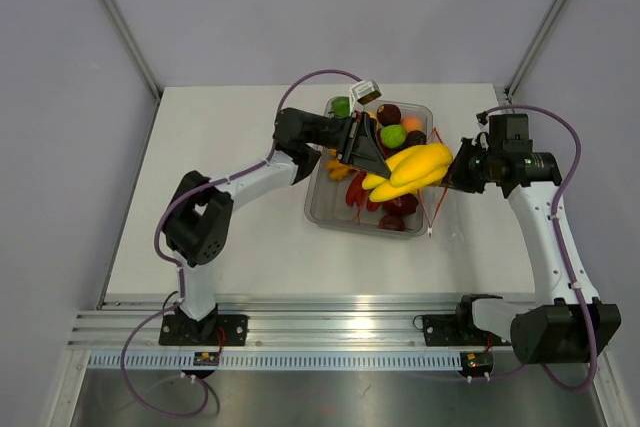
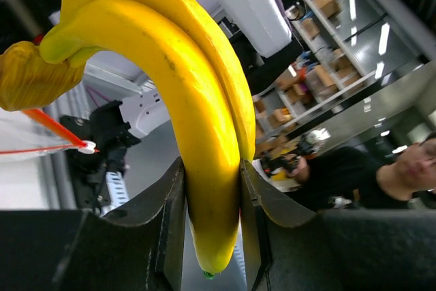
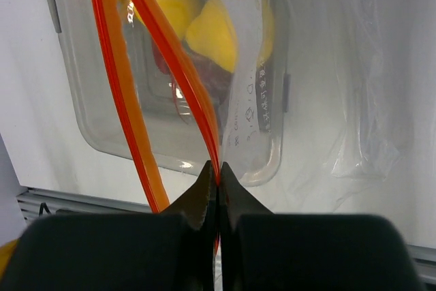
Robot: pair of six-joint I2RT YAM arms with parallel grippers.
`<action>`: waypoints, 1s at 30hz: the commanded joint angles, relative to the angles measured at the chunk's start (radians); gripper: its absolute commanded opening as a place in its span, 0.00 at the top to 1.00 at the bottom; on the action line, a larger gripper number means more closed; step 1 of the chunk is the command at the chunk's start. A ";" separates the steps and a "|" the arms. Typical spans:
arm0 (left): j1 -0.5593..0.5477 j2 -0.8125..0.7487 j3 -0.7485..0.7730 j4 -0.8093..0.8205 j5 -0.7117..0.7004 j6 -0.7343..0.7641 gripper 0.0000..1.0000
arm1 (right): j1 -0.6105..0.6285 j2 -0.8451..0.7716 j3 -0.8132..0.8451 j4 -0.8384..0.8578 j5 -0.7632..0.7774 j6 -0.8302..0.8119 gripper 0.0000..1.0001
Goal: Place the food in the zip-top bag and seal the zipper
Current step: Place the fake fruit in the zipper food storage bag.
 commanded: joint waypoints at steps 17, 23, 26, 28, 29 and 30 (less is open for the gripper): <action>-0.031 0.129 0.051 0.488 -0.037 -0.161 1.00 | -0.002 -0.119 0.077 -0.046 -0.145 -0.004 1.00; -0.030 0.164 0.078 0.384 0.009 -0.099 1.00 | -0.002 -0.141 0.089 -0.080 -0.162 -0.012 1.00; -0.027 0.161 0.057 0.312 0.014 -0.058 1.00 | -0.002 -0.148 0.094 -0.090 -0.161 -0.012 1.00; -0.027 0.157 0.048 0.245 0.015 -0.014 1.00 | -0.002 -0.151 0.095 -0.093 -0.161 -0.012 1.00; -0.027 0.154 0.045 0.214 0.014 0.024 1.00 | -0.001 -0.153 0.098 -0.093 -0.162 -0.014 1.00; -0.027 0.152 0.042 0.180 0.015 0.049 1.00 | -0.002 -0.152 0.100 -0.092 -0.162 -0.014 1.00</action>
